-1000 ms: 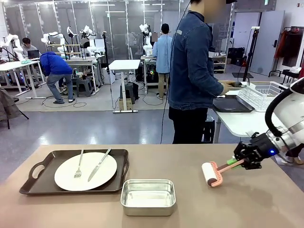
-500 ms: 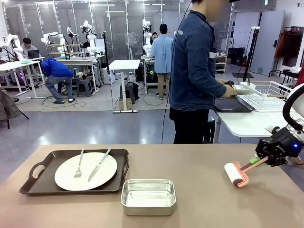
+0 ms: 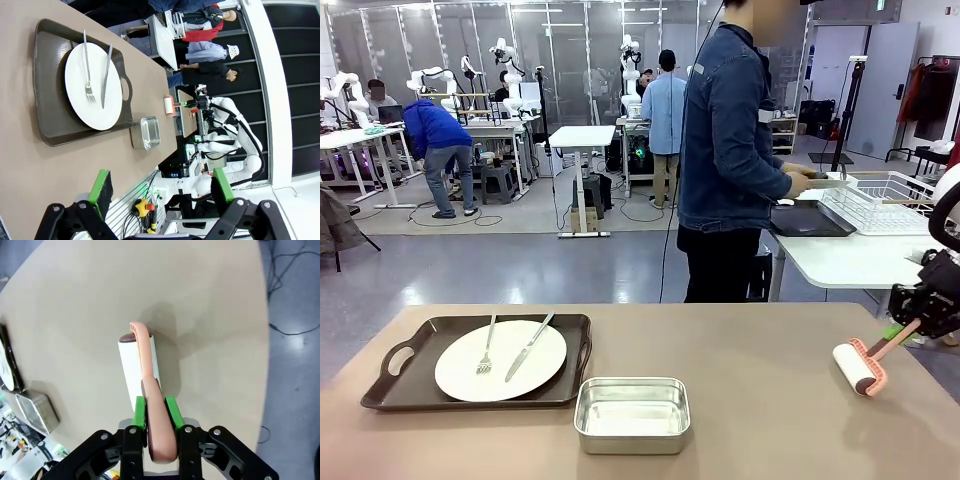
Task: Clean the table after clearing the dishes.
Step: When the left (or right) Handle tray is removed, use the left hand (or right hand) to clean the left (or right) side of the table with the Lint Roller.
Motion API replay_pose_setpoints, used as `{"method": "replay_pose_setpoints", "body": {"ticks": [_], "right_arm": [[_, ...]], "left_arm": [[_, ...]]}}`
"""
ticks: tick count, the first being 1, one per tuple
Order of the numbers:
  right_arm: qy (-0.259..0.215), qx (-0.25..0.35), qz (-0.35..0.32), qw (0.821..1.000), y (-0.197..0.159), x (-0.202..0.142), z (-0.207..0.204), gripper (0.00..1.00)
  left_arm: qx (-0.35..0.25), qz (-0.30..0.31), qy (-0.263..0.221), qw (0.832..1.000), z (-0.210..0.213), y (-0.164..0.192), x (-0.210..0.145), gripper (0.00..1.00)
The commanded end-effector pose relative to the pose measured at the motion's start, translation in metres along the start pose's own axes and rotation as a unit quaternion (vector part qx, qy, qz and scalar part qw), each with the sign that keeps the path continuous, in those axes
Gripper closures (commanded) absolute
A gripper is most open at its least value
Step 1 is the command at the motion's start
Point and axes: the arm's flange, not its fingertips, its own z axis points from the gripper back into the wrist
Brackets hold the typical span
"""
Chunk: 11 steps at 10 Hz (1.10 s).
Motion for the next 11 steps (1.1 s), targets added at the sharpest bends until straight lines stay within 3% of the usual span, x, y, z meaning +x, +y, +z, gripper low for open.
{"method": "replay_pose_setpoints", "body": {"ticks": [1,9,11], "right_arm": [[-0.006,-0.099,-0.012,0.995,-0.020,-0.010,-0.014,0.79],[-0.079,-0.131,0.083,0.985,0.070,-0.031,0.076,0.79],[-0.051,-0.147,0.088,0.984,0.080,-0.029,0.076,0.79]], "left_arm": [[-0.001,-0.002,-0.003,1.000,0.002,-0.002,-0.002,0.00],[-0.001,-0.002,-0.003,1.000,0.002,-0.002,-0.002,0.00],[-0.001,-0.002,-0.003,1.000,0.002,-0.002,-0.002,0.00]]}}
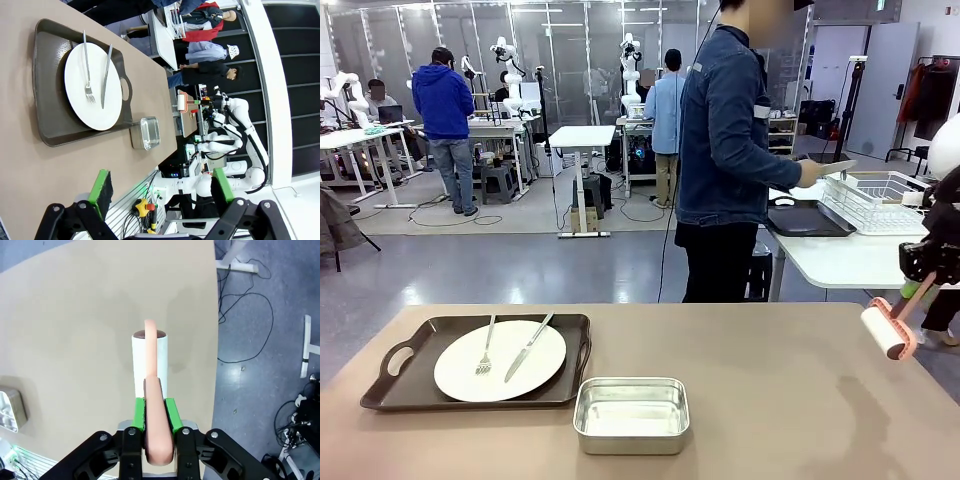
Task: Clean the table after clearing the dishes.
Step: When the left (or right) Handle tray is removed, use the left hand (or right hand) to clean the left (or right) side of the table with the Lint Roller.
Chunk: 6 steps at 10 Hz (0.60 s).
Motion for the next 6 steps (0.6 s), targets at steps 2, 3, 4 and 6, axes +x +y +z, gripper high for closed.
{"method": "replay_pose_setpoints", "body": {"ticks": [2,3,4,6], "right_arm": [[-0.006,0.001,-0.007,1.000,-0.0062,0.0008,-0.0013,0.79],[-0.006,0.001,-0.007,1.000,-0.0062,0.0008,-0.0013,0.79],[-0.006,0.001,-0.007,1.000,-0.0062,0.0008,-0.0013,0.79],[-0.006,0.001,-0.007,1.000,-0.0062,0.0008,-0.0013,0.79]], "left_arm": [[-0.001,-0.002,-0.003,1.000,0.0017,-0.0020,-0.0018,0.00],[-0.001,-0.002,-0.003,1.000,0.0017,-0.0020,-0.0018,0.00],[-0.001,-0.002,-0.003,1.000,0.0017,-0.0020,-0.0018,0.00],[-0.001,-0.002,-0.003,1.000,0.0017,-0.0020,-0.0018,0.00]]}}
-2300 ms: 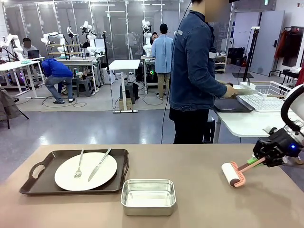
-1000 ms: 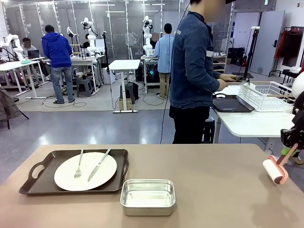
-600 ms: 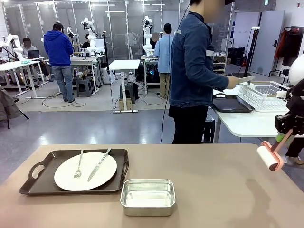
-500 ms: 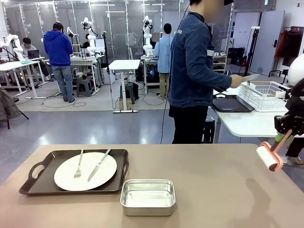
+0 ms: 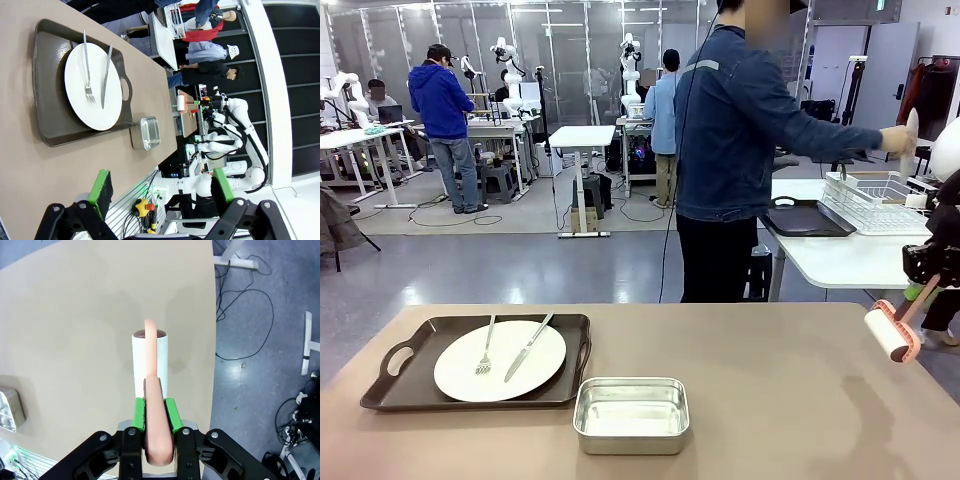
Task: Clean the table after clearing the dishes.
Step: Place the Lint Roller back on top of the Airtight Container.
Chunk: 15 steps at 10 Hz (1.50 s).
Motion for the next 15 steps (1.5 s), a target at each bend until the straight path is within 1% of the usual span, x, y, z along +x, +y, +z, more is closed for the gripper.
{"method": "replay_pose_setpoints", "body": {"ticks": [1,9,10,11,12,13,14,15], "right_arm": [[-0.007,0.002,0.000,1.000,0.002,0.001,0.001,0.79],[-0.007,0.002,0.000,1.000,0.002,0.001,0.001,0.79],[0.000,0.000,0.000,1.000,0.000,0.000,0.000,0.79],[-0.021,-0.015,0.070,0.997,0.024,0.007,0.016,0.79],[-0.028,-0.036,0.135,0.990,0.058,0.014,0.031,0.79],[-0.038,-0.050,0.212,0.975,0.100,0.019,0.044,0.79],[-0.045,-0.054,0.297,0.952,0.156,0.021,0.057,0.79],[-0.032,-0.067,0.373,0.925,0.205,0.021,0.062,0.79]], "left_arm": [[-0.001,-0.002,-0.003,1.000,0.002,-0.002,-0.002,0.00],[-0.001,-0.002,-0.003,1.000,0.002,-0.002,-0.002,0.00],[-0.001,-0.002,-0.003,1.000,0.002,-0.002,-0.002,0.00],[-0.001,-0.002,-0.003,1.000,0.002,-0.002,-0.002,0.00],[-0.001,-0.002,-0.003,1.000,0.002,-0.002,-0.002,0.00],[-0.001,-0.002,-0.003,1.000,0.002,-0.002,-0.002,0.00],[-0.001,-0.002,-0.003,1.000,0.002,-0.002,-0.002,0.00],[-0.001,-0.002,-0.003,1.000,0.002,-0.002,-0.002,0.00]]}}
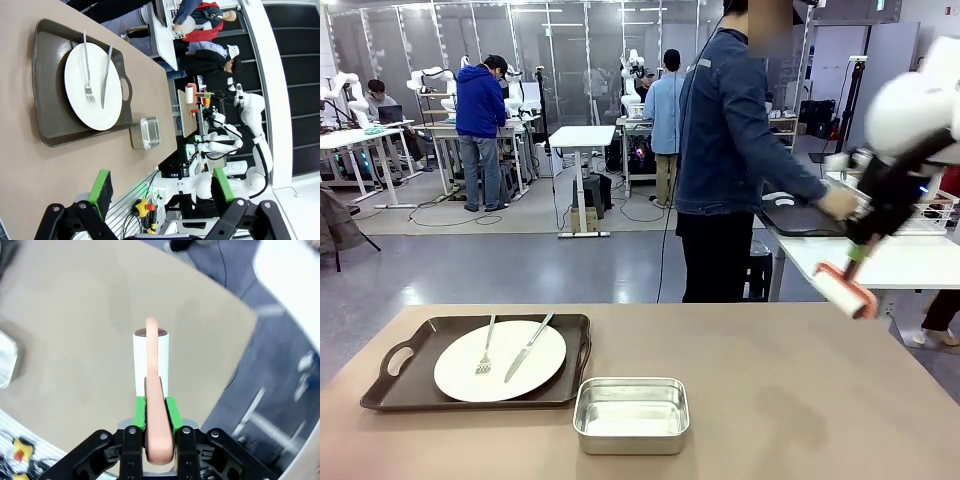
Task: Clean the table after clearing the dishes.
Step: Place the Lint Roller back on top of the Airtight Container.
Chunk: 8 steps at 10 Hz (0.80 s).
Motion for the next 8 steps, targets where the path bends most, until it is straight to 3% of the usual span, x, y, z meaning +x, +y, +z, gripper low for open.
{"method": "replay_pose_setpoints", "body": {"ticks": [1,2,4,6,8], "right_arm": [[-0.002,-0.004,0.149,0.989,0.052,0.041,0.010,0.79],[-0.006,0.002,0.239,0.971,0.113,0.068,0.013,0.79],[-0.001,0.003,0.341,0.940,0.198,0.094,0.012,0.79],[0.001,0.025,0.403,0.915,0.273,0.091,0.015,0.79],[0.010,0.055,0.451,0.891,0.332,0.064,0.008,0.79]], "left_arm": [[-0.001,-0.002,-0.003,1.000,0.002,-0.002,-0.002,0.00],[-0.001,-0.002,-0.003,1.000,0.002,-0.002,-0.002,0.00],[-0.001,-0.002,-0.003,1.000,0.002,-0.002,-0.002,0.00],[-0.001,-0.002,-0.003,1.000,0.002,-0.002,-0.002,0.00],[-0.001,-0.002,-0.003,1.000,0.002,-0.002,-0.002,0.00]]}}
